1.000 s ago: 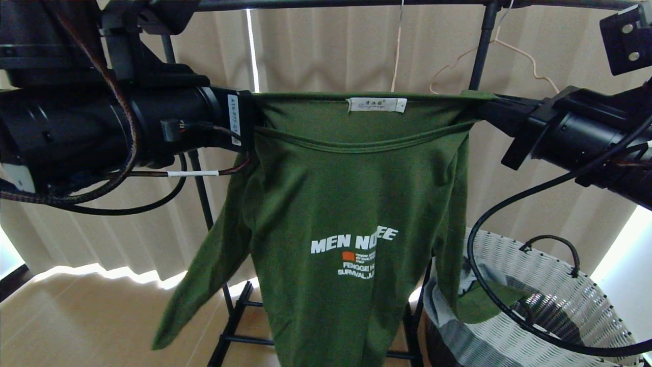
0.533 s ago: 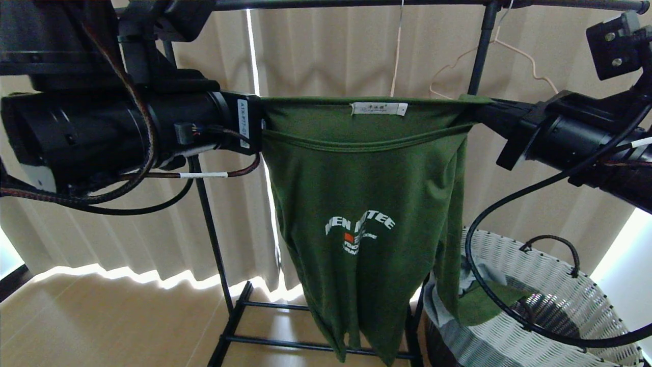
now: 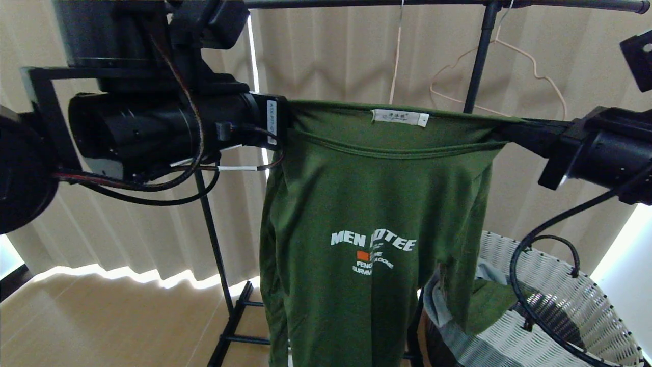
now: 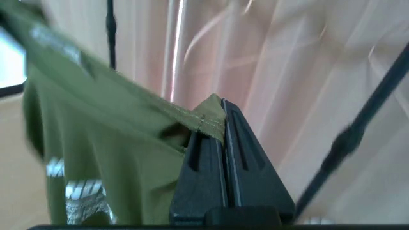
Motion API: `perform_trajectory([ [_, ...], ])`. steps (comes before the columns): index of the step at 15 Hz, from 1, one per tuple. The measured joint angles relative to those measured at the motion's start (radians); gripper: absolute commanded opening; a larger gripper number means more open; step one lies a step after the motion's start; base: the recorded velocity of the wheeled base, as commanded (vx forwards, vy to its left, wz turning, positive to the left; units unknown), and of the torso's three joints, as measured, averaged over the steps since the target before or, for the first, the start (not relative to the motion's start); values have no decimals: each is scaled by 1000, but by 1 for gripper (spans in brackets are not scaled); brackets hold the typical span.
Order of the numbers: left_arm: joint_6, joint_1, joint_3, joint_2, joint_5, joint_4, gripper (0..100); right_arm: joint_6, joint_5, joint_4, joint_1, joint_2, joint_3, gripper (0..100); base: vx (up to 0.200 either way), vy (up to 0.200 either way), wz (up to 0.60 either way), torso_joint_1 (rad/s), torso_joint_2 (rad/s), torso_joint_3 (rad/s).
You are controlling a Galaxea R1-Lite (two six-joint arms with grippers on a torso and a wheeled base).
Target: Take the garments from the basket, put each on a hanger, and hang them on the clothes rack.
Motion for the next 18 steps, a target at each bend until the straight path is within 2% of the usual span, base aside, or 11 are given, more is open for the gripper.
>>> perform_trajectory([
  [3, -4, 0, -76, 67, 0, -2, 0, 0, 109, 61, 53, -103, 50, 0, 0, 0, 0, 0, 0, 0],
  [4, -5, 0, -96, 88, 0, -2, 0, -2, 116, 62, 71, -127, 70, 0, 0, 0, 0, 0, 0, 0],
  [10, -6, 1, -100, 121, 0, 16, 0, -10, 109, 63, 86, -160, 92, 0, 0, 0, 0, 0, 0, 0],
  [14, -4, 2, -56, 50, -2, 96, 0, -14, 93, 54, 11, -113, 53, 0, 0, 0, 0, 0, 0, 0],
  [18, 2, 5, -42, -24, -79, 173, 0, -12, 27, 50, 2, -26, -40, 0, 0, 0, 0, 0, 0, 0],
])
